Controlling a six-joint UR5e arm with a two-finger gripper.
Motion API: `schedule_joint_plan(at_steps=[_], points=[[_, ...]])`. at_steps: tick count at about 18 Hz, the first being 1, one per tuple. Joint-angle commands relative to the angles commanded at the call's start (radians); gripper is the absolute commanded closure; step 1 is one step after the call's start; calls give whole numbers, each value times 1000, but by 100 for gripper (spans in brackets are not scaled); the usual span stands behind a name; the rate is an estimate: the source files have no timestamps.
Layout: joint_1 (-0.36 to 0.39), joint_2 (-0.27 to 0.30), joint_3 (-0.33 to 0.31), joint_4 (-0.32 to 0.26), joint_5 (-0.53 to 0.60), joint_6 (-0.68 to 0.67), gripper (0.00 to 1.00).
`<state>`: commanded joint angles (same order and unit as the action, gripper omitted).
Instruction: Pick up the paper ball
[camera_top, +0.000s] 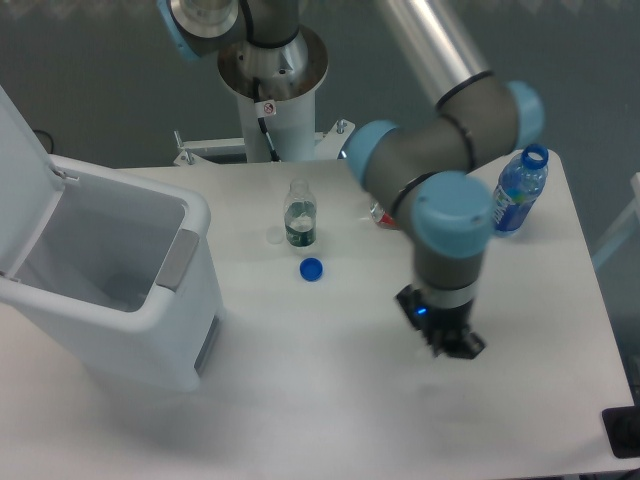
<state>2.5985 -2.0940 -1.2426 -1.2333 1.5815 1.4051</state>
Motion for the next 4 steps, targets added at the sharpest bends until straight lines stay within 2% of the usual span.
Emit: schedule_joint_plan(at_steps=[4], points=[[3, 23, -11, 0, 29, 0, 100]])
